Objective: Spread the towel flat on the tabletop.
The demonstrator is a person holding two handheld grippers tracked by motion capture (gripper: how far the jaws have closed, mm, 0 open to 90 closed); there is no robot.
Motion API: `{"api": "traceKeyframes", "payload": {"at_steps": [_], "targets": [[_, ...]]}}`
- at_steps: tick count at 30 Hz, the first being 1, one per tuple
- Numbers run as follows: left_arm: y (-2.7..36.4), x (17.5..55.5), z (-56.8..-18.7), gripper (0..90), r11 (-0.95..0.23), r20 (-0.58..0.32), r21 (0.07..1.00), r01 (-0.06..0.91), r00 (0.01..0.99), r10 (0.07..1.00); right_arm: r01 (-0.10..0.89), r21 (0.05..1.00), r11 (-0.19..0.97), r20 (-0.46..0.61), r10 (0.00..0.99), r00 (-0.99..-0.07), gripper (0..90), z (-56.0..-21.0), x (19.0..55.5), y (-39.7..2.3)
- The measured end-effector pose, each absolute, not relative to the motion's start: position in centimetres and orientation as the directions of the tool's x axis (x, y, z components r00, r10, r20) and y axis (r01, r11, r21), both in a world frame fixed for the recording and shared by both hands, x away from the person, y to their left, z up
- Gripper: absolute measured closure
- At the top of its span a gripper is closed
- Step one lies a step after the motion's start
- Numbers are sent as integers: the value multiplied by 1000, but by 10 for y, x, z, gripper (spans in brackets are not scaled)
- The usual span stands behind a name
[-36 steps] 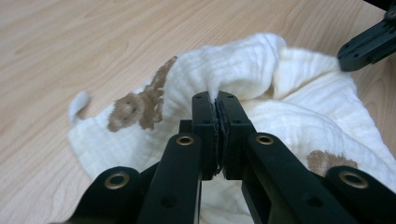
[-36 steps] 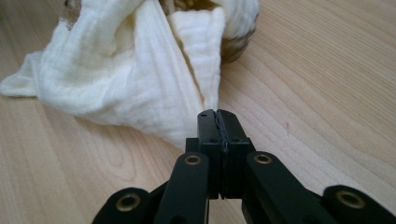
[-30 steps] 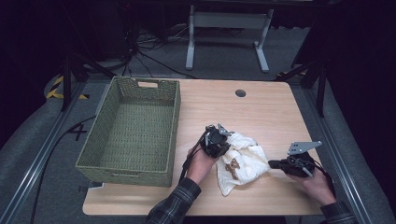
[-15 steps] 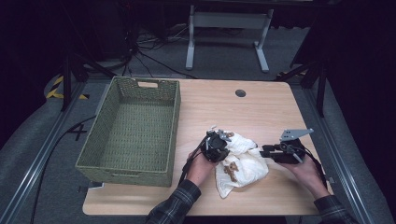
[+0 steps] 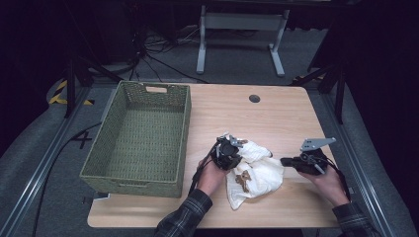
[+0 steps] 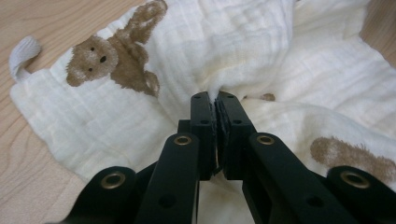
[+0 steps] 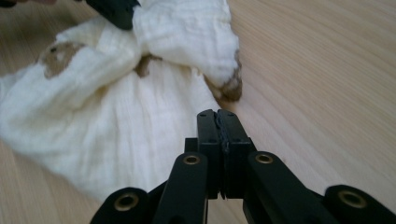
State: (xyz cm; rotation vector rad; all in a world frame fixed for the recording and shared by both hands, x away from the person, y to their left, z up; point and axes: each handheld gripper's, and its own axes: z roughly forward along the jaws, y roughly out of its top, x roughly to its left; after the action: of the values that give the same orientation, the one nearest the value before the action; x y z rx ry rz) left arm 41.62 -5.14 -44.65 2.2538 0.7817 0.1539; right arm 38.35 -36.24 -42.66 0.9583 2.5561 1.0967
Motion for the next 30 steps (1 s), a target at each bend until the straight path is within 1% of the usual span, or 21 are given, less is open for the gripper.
{"api": "traceKeyframes", "payload": {"at_steps": [7,8,13,14,16,17,18,19,20,21,24,25,27,30], "targets": [[-52,417,-447,862,-530,-124,691,491,803,583,517,684,515,66,662,-747,896,-431,358,-387],[-52,417,-446,862,-535,-128,682,499,802,584,520,683,513,67,664,-744,897,-431,354,-390],[-53,416,-445,860,-532,-123,690,491,804,582,532,673,513,73,671,-738,899,-435,339,-398],[-53,416,-445,860,-533,-119,690,490,803,584,532,671,516,70,670,-739,899,-436,336,-400],[-52,416,-444,866,-543,-72,692,476,794,604,536,665,521,56,680,-731,900,-436,332,-402],[-49,417,-443,869,-538,-75,688,487,785,616,538,658,526,48,684,-728,900,-437,330,-404],[-45,419,-443,871,-517,-97,692,504,775,625,549,651,524,52,692,-721,900,-438,328,-407],[-44,420,-443,873,-517,-95,688,510,769,632,560,646,518,57,700,-712,900,-439,326,-410],[-41,421,-443,873,-514,-90,695,503,770,632,560,645,520,49,703,-709,900,-440,325,-412],[-40,421,-443,873,-506,-104,694,513,766,634,570,637,519,50,710,-703,900,-440,323,-415],[-40,421,-443,873,-528,-108,674,516,777,621,579,635,511,60,714,-697,896,-442,320,-420],[-42,421,-444,873,-527,-117,671,522,776,619,581,638,506,74,710,-700,884,-442,319,-421],[-43,421,-445,861,-536,-106,675,507,786,610,565,662,493,74,706,-704,799,-439,322,-420],[-44,418,-444,812,-523,-112,682,511,780,616,545,680,490,67,699,-712,762,-435,330,-415]]}}
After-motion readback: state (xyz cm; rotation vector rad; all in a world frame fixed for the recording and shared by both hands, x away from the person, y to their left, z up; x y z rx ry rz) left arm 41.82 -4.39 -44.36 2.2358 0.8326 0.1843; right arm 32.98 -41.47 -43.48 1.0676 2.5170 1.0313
